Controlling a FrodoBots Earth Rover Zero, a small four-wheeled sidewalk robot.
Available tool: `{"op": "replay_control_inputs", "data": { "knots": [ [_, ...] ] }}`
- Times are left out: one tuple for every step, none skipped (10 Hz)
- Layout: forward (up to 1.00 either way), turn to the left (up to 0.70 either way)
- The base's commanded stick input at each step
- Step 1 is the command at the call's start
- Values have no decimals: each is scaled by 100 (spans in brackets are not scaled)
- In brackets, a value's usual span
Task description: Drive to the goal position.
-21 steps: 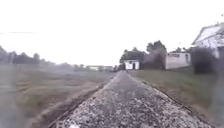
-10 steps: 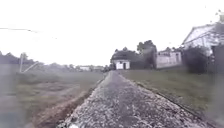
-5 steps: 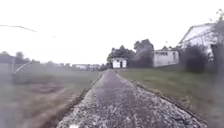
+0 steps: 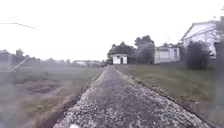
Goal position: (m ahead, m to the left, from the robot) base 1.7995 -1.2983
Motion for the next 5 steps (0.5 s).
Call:
{"op": "replay_control_inputs", "data": {
  "knots": [
    [85, 0],
    [87, 0],
    [89, 0],
    [91, 0],
    [94, 0]
  ]
}}
